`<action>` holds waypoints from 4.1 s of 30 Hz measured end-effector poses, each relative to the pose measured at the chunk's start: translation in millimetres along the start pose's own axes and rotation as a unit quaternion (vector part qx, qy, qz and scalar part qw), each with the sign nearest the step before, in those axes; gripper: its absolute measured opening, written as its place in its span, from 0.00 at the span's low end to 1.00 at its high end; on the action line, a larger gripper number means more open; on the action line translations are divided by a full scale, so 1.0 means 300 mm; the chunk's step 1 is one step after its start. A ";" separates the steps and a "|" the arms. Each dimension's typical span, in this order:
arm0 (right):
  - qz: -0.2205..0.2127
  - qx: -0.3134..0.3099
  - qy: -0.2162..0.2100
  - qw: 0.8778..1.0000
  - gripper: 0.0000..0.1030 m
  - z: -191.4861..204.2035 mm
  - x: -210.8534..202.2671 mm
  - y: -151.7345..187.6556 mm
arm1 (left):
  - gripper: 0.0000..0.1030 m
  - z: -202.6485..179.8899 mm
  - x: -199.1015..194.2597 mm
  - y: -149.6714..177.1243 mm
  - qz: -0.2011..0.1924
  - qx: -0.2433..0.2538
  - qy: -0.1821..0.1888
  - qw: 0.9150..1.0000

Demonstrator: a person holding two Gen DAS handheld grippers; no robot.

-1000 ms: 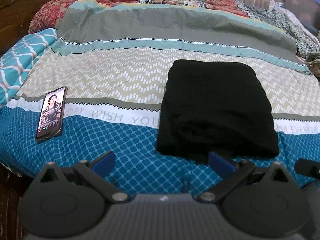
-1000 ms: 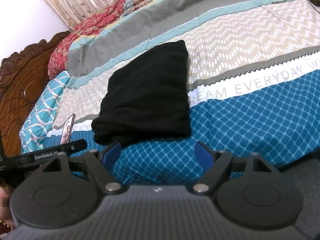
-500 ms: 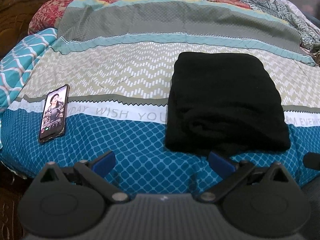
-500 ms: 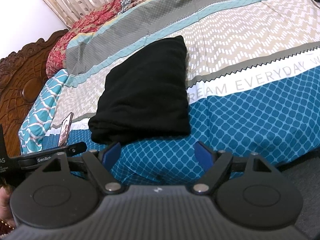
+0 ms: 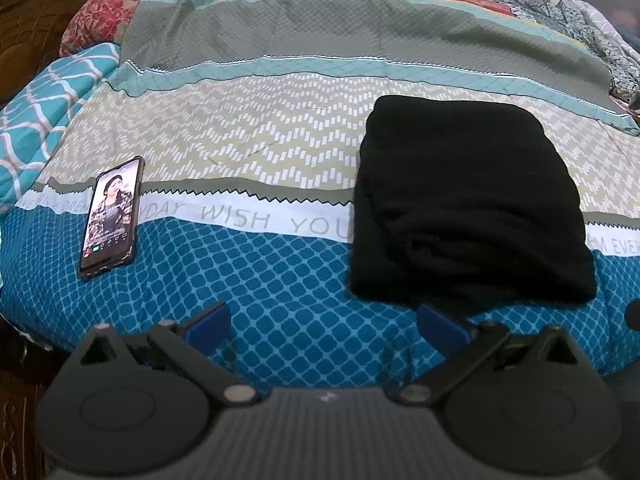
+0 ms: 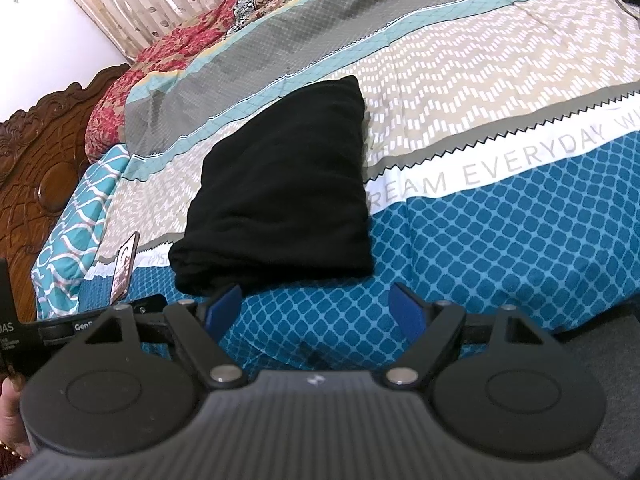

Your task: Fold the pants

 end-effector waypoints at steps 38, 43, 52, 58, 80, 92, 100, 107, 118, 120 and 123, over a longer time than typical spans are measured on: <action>-0.024 0.060 -0.038 0.997 0.80 -0.200 0.097 -0.219 | 1.00 -0.111 0.346 -0.200 0.100 -0.070 0.205 0.971; -0.004 0.097 -0.068 0.993 0.94 -0.235 0.155 -0.170 | 1.00 -0.133 0.347 -0.172 0.069 -0.054 0.185 0.979; -0.011 0.039 -0.073 0.996 1.00 -0.191 0.149 -0.137 | 1.00 -0.145 0.335 -0.161 0.042 -0.048 0.169 0.983; -0.021 0.047 -0.095 0.994 1.00 -0.209 0.153 -0.142 | 1.00 -0.145 0.329 -0.151 0.025 -0.049 0.169 0.984; -0.028 0.050 -0.109 0.992 1.00 -0.213 0.141 -0.138 | 1.00 -0.144 0.312 -0.138 0.013 -0.049 0.168 0.984; -0.026 0.080 -0.121 0.989 1.00 -0.228 0.132 -0.153 | 1.00 -0.102 0.314 -0.160 0.043 -0.072 0.215 0.973; -0.024 0.082 -0.123 0.989 1.00 -0.231 0.128 -0.154 | 1.00 -0.161 0.283 -0.161 0.068 -0.071 0.257 0.961; -0.024 0.082 -0.123 0.989 1.00 -0.231 0.128 -0.154 | 1.00 -0.176 0.297 -0.153 0.064 -0.061 0.256 0.963; -0.019 0.106 -0.116 0.987 1.00 -0.234 0.112 -0.169 | 1.00 -0.103 0.309 -0.153 0.075 -0.084 0.288 0.951; -0.024 0.102 -0.105 0.989 1.00 -0.238 0.098 -0.176 | 1.00 -0.077 0.320 -0.154 0.078 -0.098 0.295 0.947; -0.020 0.082 -0.092 0.992 1.00 -0.236 0.102 -0.181 | 1.00 -0.074 0.334 -0.155 0.080 -0.103 0.299 0.945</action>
Point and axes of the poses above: each gripper's, at about its wrist camera, not at the fingertips, and x roughly the way its jaws point, z to its left, y to its underside, the point moved 8 cm from there along x, roughly the way its jaws point, and after that the axes turned 13 degrees about -y, right-handed, at the moved point
